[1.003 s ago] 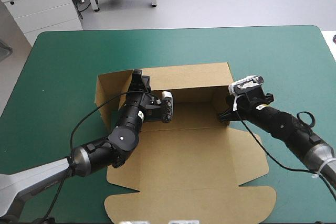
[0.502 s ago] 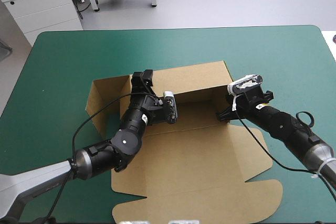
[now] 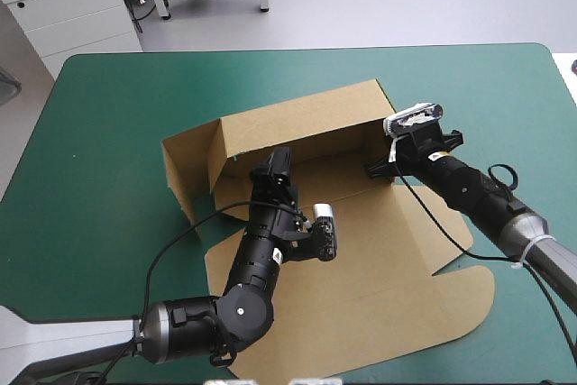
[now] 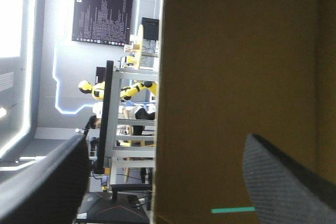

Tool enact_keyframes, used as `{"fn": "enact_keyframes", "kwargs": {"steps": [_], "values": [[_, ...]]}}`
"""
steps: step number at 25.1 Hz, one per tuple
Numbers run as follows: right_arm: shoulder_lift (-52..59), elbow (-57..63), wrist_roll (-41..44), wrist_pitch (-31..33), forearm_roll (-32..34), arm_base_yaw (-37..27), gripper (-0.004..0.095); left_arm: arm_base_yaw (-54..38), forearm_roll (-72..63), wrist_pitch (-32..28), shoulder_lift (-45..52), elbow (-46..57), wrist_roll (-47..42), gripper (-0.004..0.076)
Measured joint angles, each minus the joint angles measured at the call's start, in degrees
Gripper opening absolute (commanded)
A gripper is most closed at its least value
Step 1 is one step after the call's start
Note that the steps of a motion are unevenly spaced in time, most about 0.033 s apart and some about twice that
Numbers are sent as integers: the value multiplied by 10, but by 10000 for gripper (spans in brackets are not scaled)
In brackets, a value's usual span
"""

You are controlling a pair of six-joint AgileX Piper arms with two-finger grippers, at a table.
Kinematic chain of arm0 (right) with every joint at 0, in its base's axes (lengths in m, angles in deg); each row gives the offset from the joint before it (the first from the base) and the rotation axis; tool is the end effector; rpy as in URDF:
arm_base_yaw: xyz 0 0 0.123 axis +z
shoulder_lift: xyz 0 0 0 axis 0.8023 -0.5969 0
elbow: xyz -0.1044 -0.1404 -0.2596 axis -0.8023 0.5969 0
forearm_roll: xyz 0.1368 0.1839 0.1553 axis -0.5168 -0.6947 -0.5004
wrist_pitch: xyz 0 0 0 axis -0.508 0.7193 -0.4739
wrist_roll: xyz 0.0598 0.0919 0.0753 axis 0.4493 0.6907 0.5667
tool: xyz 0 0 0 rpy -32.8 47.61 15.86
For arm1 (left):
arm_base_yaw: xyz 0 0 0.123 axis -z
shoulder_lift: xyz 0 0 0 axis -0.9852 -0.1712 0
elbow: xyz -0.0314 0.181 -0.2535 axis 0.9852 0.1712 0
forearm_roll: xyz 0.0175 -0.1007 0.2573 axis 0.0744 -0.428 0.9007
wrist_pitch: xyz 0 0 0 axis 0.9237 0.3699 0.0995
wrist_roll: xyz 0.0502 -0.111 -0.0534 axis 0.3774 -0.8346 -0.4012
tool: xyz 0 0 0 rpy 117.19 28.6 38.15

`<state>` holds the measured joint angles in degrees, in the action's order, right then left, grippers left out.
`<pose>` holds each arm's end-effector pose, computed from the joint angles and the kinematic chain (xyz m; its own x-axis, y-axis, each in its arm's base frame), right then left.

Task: Fold the box

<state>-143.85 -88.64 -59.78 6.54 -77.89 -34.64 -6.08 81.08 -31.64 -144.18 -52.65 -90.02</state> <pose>0.3461 0.1192 0.2779 -0.3760 -0.2427 -0.8943 -0.3759 0.9221 -0.0922 0.1958 -0.2803 0.3013 0.2227 0.9520 -0.2100 0.2396 0.1554 0.9583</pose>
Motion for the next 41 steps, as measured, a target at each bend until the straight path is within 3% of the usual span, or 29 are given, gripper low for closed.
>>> {"fn": "enact_keyframes", "kwargs": {"steps": [2, 3, 4, 7, 9, 11, 15, 18, 20, 25, 32, 41], "values": [[-12, -13, 3, -7, 0, 0, -14, 18, -40, 10, 0, 0, 23, 323], [-14, -15, 6, -11, 0, 0, -14, 20, -54, 14, 0, 0, 38, 97], [-17, -16, 12, -23, 0, -2, -14, 22, -81, 16, 0, 0, 76, -7], [-17, -17, 14, -27, -20, -20, -14, 22, -144, 17, 0, -2, 161, 14], [-18, -17, 15, -20, -35, -38, -14, 5, -264, 8, 0, -34, 251, 14], [-18, -17, 15, -7, -42, -50, -14, -73, -527, 9, 0, -123, 421, 14], [-18, -17, 15, 4, -43, -50, -14, -195, -767, 54, 0, -232, 558, 14], [-18, -17, 15, 14, -44, -50, -14, -299, -853, 66, 0, -310, 578, 14], [-18, -17, 15, 23, -44, -50, -14, -440, -937, 51, 0, -373, 540, 14], [-19, -18, 15, 27, -43, -50, -14, -620, -1050, 34, 7, -382, 475, 14], [-19, -18, 15, 35, -42, -50, -14, -809, -1170, 28, 37, -295, 487, 14], [-19, -18, 15, 53, -42, -51, -13, -957, -1233, -24, 88, -103, 524, 13]]}}
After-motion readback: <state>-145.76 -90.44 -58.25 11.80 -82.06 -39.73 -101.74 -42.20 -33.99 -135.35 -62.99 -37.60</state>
